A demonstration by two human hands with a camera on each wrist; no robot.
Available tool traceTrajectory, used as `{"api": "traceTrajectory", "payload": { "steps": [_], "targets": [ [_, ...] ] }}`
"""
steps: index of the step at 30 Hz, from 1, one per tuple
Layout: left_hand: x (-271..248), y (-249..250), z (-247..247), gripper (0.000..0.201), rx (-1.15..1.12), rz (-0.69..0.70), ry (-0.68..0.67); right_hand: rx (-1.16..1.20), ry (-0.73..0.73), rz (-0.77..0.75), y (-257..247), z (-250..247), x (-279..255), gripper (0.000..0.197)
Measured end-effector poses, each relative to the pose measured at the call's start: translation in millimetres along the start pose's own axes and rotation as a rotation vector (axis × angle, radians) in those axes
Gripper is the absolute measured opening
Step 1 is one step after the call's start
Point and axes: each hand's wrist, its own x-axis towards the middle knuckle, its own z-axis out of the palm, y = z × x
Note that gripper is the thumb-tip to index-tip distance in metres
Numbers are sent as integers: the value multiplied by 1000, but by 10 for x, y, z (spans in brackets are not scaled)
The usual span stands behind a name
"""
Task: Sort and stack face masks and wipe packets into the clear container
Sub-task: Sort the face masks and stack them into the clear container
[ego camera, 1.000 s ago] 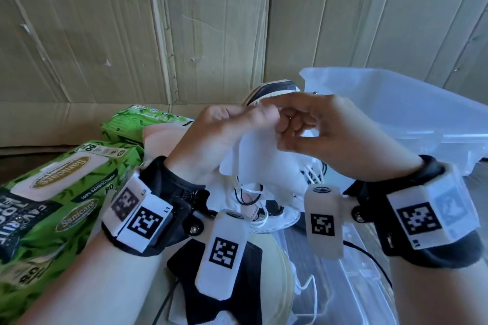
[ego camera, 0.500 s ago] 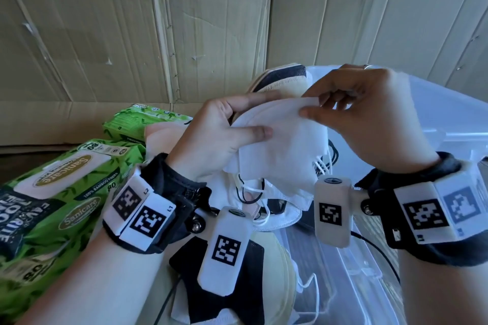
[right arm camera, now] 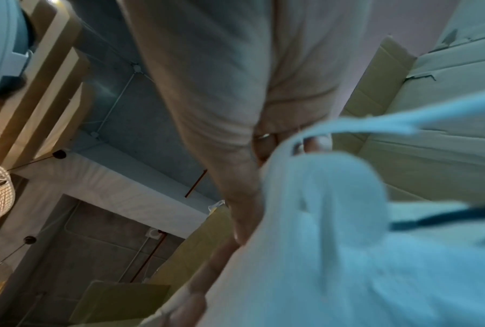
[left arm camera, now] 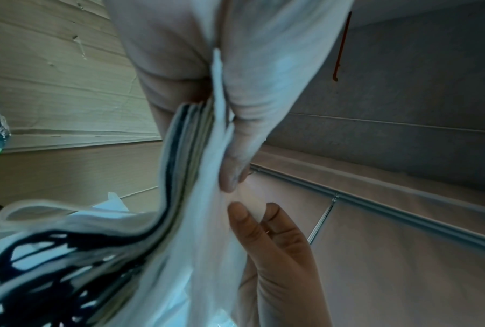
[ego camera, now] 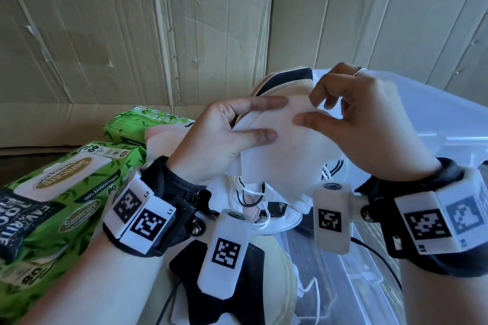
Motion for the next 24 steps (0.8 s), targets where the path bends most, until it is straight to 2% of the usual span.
{"api": "traceTrajectory", "payload": {
  "steps": [3, 6, 7, 10, 12, 16, 20, 24],
  "targets": [
    [9, 14, 5, 33, -44, -20, 44, 54, 24, 57, 52, -7, 6, 37],
    [17, 22, -23, 17, -94, -44, 100, 194, 31, 137, 82, -39, 17, 29],
    [18, 32, -35, 19, -117, -76, 110, 276, 27, 153, 78, -54, 16, 27],
    [-1, 73, -51, 58, -184, -186, 51, 568, -31, 180, -2, -78, 4, 26],
    [-14, 81, -42, 70, -221, -207, -15, 660, -91, 205, -61, -66, 0, 23],
    [-22, 57, -3, 59, -257, -195, -40, 642, -84, 248, -52, -34, 8, 28],
    [-3, -10, 1, 43, -155, -89, -79, 603, -39, 266, -25, -13, 14, 29],
    [9, -55, 8, 45, -15, 1, -28, 472, -26, 258, 20, 31, 31, 31]
  ]
}}
